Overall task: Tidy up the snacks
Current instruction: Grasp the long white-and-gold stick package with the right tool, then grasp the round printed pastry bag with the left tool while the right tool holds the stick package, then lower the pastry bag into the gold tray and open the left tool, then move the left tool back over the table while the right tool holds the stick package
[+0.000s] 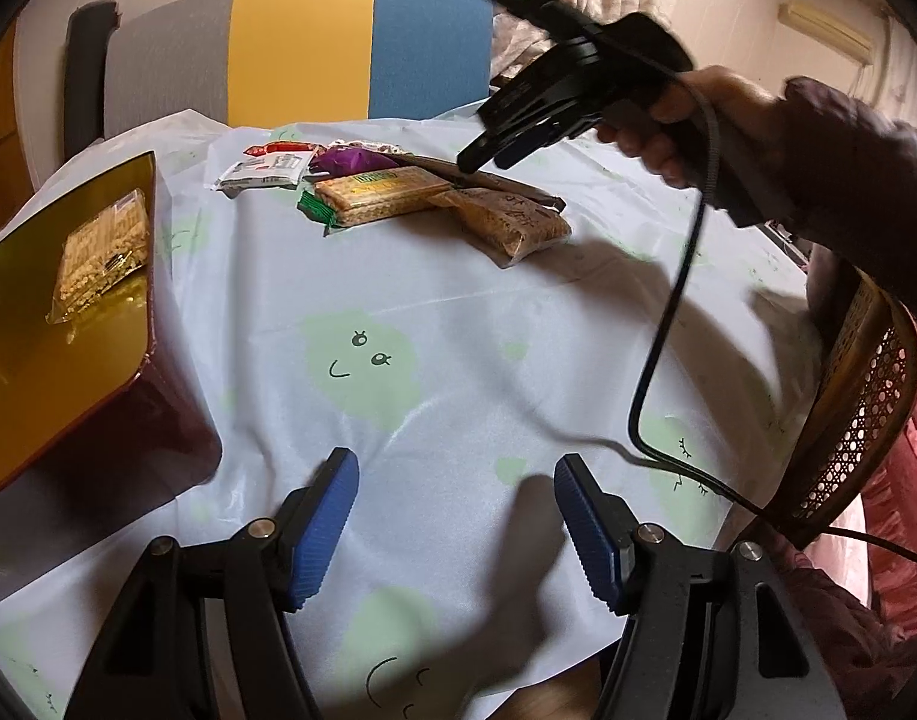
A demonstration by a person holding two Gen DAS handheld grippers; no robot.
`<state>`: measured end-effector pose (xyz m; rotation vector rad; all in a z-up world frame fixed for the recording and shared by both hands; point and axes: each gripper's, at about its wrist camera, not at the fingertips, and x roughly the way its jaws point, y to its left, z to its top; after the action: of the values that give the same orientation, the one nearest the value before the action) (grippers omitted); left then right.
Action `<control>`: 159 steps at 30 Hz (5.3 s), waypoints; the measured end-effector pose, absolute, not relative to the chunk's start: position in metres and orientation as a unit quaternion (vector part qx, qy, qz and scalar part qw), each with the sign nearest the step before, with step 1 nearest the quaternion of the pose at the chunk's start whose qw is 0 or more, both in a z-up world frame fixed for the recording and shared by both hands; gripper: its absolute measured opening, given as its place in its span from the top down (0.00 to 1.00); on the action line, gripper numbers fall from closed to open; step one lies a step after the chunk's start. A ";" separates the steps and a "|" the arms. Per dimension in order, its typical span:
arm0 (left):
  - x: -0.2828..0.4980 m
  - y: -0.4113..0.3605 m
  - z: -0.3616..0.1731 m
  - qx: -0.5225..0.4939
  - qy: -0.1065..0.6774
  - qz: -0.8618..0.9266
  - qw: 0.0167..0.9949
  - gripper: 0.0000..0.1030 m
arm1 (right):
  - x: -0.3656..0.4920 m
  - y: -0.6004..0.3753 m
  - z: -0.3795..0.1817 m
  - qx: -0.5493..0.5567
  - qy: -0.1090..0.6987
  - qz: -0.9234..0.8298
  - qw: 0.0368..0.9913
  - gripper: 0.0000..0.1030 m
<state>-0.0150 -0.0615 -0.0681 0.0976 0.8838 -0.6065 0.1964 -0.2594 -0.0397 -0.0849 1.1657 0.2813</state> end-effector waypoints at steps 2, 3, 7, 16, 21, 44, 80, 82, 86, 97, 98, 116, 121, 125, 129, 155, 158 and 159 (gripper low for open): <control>-0.015 -0.062 -0.068 0.050 0.421 -0.288 0.859 0.34 | 0.203 -0.254 -0.047 -0.059 0.554 0.127 0.821 0.61; -0.015 -0.063 -0.068 0.051 0.421 -0.288 0.859 0.33 | 0.207 -0.253 -0.052 -0.065 0.559 0.129 0.817 0.61; -0.015 -0.065 -0.069 0.057 0.421 -0.288 0.858 0.32 | 0.214 -0.257 -0.059 -0.069 0.558 0.116 0.819 0.69; -0.016 -0.069 -0.070 0.074 0.420 -0.288 0.858 0.28 | 0.177 -0.289 -0.061 -0.118 0.587 0.072 0.798 0.71; -0.009 -0.076 -0.065 0.083 0.443 -0.272 0.850 0.28 | 0.152 -0.311 -0.062 -0.128 0.597 0.038 0.791 0.71; 0.125 -0.167 -0.026 -0.030 0.533 -0.234 0.813 0.28 | 0.171 -0.367 -0.060 0.009 0.610 0.056 0.790 0.58; 0.088 -0.172 -0.058 0.043 0.494 -0.220 0.840 0.41 | 0.174 -0.351 -0.072 -0.044 0.607 0.048 0.792 0.67; 0.080 -0.170 -0.059 0.041 0.486 -0.223 0.844 0.41 | 0.173 -0.349 -0.075 -0.043 0.607 0.052 0.792 0.65; 0.065 -0.157 -0.055 0.034 0.482 -0.234 0.844 0.42 | 0.173 -0.355 -0.077 -0.016 0.609 0.057 0.791 0.65; 0.058 -0.086 -0.004 -0.061 0.451 -0.239 0.858 0.42 | 0.160 -0.336 -0.079 -0.060 0.591 0.048 0.803 0.66; 0.061 -0.072 0.003 -0.078 0.449 -0.231 0.860 0.42 | 0.159 -0.335 -0.079 -0.060 0.590 0.048 0.804 0.66; 0.154 0.125 -0.010 -0.190 0.480 -0.012 0.856 0.42 | 0.148 -0.324 -0.076 -0.085 0.580 0.047 0.809 0.66; 0.182 0.138 -0.027 -0.188 0.490 0.010 0.851 0.41 | 0.149 -0.324 -0.076 -0.084 0.580 0.047 0.809 0.66; 0.201 0.144 -0.034 -0.190 0.487 0.025 0.852 0.41 | 0.148 -0.324 -0.077 -0.083 0.580 0.047 0.809 0.66; 0.209 0.147 -0.035 -0.186 0.478 0.035 0.857 0.37 | 0.148 -0.323 -0.075 -0.085 0.580 0.047 0.809 0.66; 0.055 0.056 0.009 -0.085 0.398 -0.073 0.910 0.31 | 0.146 -0.320 -0.076 -0.093 0.577 0.047 0.810 0.67; 0.040 0.031 0.010 -0.063 0.398 -0.116 0.908 0.31 | 0.145 -0.320 -0.076 -0.094 0.576 0.047 0.810 0.67; 0.034 0.019 0.011 -0.049 0.396 -0.134 0.907 0.31 | 0.145 -0.320 -0.076 -0.095 0.576 0.047 0.811 0.67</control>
<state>0.0339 0.0194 0.0106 -0.1021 0.8182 -0.2776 0.1452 -0.3196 -0.0758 -0.2034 1.2302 0.1010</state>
